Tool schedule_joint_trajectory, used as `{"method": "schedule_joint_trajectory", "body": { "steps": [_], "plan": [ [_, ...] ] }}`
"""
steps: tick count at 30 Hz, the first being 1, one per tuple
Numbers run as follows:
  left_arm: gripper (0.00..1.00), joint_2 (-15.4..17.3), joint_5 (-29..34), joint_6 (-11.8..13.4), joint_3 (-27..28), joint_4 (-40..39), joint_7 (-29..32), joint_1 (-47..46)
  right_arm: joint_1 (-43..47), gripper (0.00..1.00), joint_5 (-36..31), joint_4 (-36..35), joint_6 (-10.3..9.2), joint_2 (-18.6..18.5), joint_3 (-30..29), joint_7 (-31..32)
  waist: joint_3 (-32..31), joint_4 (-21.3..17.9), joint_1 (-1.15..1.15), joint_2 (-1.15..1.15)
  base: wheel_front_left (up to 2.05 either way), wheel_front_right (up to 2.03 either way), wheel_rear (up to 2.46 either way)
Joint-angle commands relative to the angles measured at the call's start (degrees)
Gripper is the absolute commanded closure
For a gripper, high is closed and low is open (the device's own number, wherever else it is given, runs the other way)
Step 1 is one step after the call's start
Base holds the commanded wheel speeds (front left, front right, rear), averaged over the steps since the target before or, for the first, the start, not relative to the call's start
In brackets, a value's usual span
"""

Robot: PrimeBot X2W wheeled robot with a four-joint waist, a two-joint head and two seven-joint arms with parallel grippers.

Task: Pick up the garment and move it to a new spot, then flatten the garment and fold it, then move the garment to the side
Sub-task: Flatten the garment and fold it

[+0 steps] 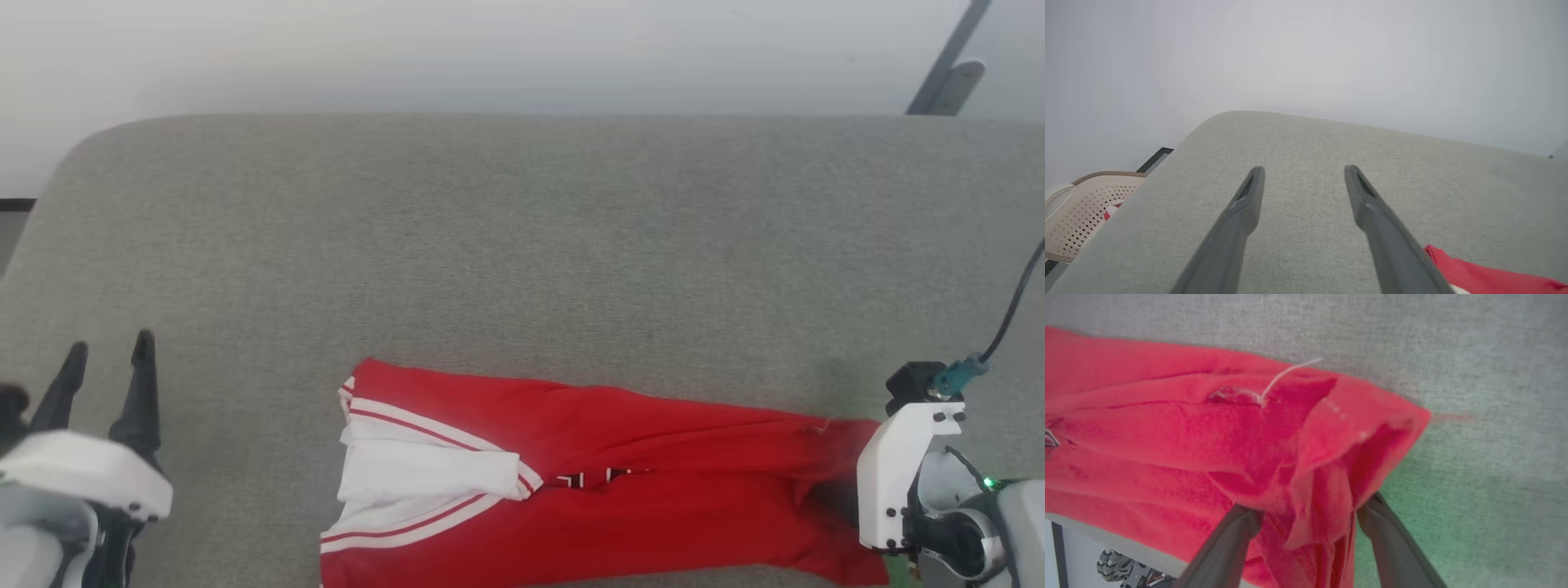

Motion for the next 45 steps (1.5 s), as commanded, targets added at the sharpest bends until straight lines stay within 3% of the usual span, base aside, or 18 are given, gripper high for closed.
{"method": "schedule_joint_trajectory", "body": {
  "steps": [1,3,5,6,7,8,9,18,24,36,41,45],
  "plan": [
    [0.00,-1.10,1.72,-1.02,1.65,0.33,-0.18,1.21,-0.04,0.00,0.26,1.45,0.05,0.65,1.17,-0.56,-0.15,0.50,0.00,0.00,0.00,0.00,0.00],
    [0.00,-3.46,4.17,-3.14,4.85,1.26,-0.20,3.04,-0.57,0.00,1.31,3.31,0.05,1.23,1.84,-1.20,-0.23,0.98,0.00,0.00,0.00,0.00,0.00],
    [0.00,-5.61,6.48,-5.20,7.95,2.03,-0.20,4.19,-0.89,0.07,2.20,4.62,0.13,1.53,2.54,-2.04,-0.34,1.39,0.00,0.00,0.00,0.00,0.00],
    [0.00,-6.66,7.90,-6.09,9.14,2.45,-0.20,4.72,-1.03,0.42,2.59,5.32,0.13,1.53,2.90,-2.18,-0.44,1.57,0.00,0.00,0.00,0.00,0.00],
    [0.00,-7.81,9.13,-6.84,10.65,2.87,-0.20,5.04,-1.05,0.66,2.87,5.83,0.14,1.44,3.47,-2.10,-0.52,1.70,0.00,0.00,0.00,0.00,0.00],
    [0.00,-8.73,10.09,-7.84,11.98,3.15,-0.20,5.33,-1.08,0.87,3.22,6.18,0.16,1.37,3.86,-2.43,-0.56,1.78,0.00,0.00,0.00,0.00,0.00],
    [0.00,-9.79,11.25,-8.79,13.10,3.49,-0.20,5.69,-1.14,1.00,3.63,6.52,0.16,1.24,4.18,-2.78,-0.63,1.83,0.00,0.00,0.00,0.00,0.00],
    [0.00,-17.91,19.20,-16.33,24.35,5.75,-0.20,7.30,-3.52,1.00,5.51,8.09,-0.03,-2.09,2.54,-6.32,-0.82,1.34,0.00,0.00,0.00,0.00,0.00],
    [0.00,-21.74,23.81,-19.47,28.81,6.42,-0.21,6.79,-4.71,1.00,6.30,9.30,-0.03,-5.97,-0.82,-6.90,-0.51,0.85,0.00,0.00,0.00,0.00,0.00],
    [0.00,-25.36,29.39,-21.65,32.51,5.51,-0.21,5.56,-8.21,1.00,3.07,15.52,-0.01,-13.00,-8.30,-9.60,0.62,-0.29,0.00,0.00,0.00,0.00,0.00],
    [0.00,-26.01,29.94,-21.74,32.92,4.86,-0.22,5.13,-10.31,1.00,2.43,16.90,0.00,-12.80,-8.71,-10.01,1.16,-1.28,0.00,0.00,0.00,0.00,0.00],
    [0.00,-25.88,29.77,-21.77,32.54,4.46,-0.22,5.28,-10.18,1.00,5.67,13.05,0.04,-11.71,-6.58,-9.48,1.04,-1.77,0.00,0.00,0.00,0.00,0.00]
  ]
}}
